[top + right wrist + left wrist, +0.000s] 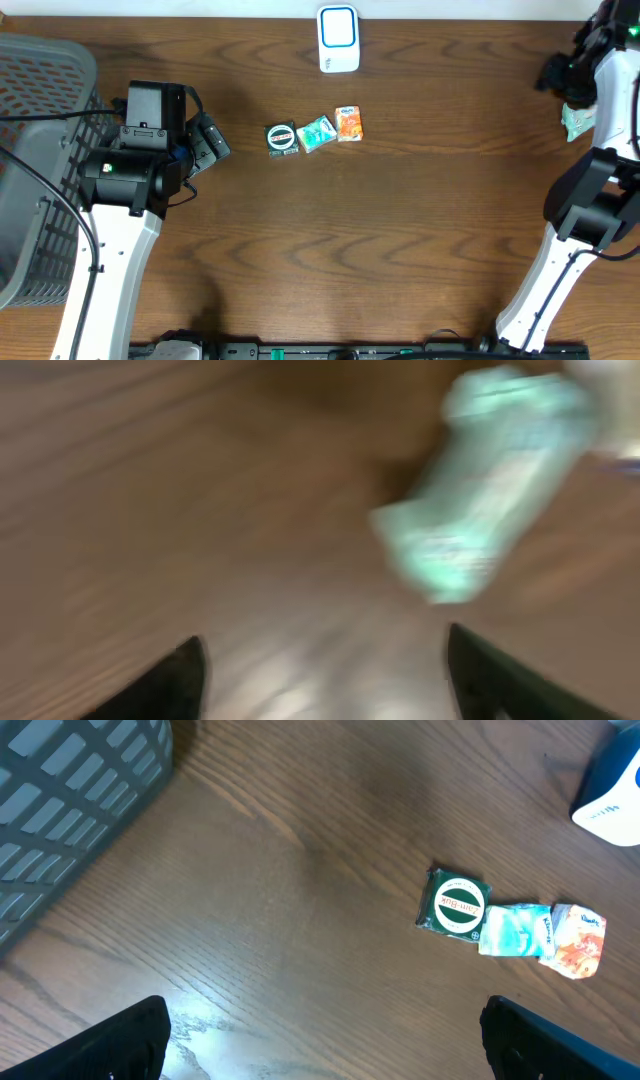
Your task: Scan the item barcode
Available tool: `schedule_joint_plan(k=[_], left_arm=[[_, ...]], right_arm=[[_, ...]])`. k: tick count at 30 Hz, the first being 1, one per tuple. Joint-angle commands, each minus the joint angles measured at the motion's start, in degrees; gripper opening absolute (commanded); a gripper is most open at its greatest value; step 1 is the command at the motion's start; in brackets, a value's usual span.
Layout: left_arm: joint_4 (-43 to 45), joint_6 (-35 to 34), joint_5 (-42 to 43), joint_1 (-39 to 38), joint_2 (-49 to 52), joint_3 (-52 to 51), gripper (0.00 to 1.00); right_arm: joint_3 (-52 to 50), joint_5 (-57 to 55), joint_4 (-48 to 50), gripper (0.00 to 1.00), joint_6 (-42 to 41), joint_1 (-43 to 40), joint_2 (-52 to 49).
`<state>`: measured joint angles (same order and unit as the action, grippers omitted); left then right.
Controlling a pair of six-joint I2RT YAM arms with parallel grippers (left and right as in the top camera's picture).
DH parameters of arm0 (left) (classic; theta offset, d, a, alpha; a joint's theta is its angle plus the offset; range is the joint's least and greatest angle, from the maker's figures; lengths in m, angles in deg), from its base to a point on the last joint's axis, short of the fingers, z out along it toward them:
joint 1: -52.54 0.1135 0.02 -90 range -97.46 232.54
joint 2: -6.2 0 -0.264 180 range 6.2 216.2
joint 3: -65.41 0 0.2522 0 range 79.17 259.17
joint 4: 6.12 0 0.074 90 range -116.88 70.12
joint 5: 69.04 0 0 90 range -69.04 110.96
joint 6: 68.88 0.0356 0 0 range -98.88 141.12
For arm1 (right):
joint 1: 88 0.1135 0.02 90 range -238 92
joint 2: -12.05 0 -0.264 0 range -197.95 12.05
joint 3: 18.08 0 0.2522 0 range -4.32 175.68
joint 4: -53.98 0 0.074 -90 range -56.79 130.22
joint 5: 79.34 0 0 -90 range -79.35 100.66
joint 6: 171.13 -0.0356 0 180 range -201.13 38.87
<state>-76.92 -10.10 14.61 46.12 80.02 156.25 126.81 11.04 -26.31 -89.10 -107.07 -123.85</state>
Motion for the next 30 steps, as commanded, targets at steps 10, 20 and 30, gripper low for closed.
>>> schedule_joint_plan(k=[10, 20, 30], left_arm=[[-0.17, 0.57, -0.35, 0.24, -0.09, 0.79, 0.98], [-0.17, 0.57, -0.35, 0.24, -0.09, 0.79, 0.98], [-0.17, 0.57, -0.35, 0.24, -0.09, 0.79, 0.98]], right_arm=[[0.26, 24.15, -7.39, 0.76, -0.74, 20.22, 0.94], [-6.1, 17.2, 4.24, 0.72, -8.24, 36.13, 0.76], [-19.26, 17.11, 15.67, 0.52, -12.83, 37.55, 0.76]])
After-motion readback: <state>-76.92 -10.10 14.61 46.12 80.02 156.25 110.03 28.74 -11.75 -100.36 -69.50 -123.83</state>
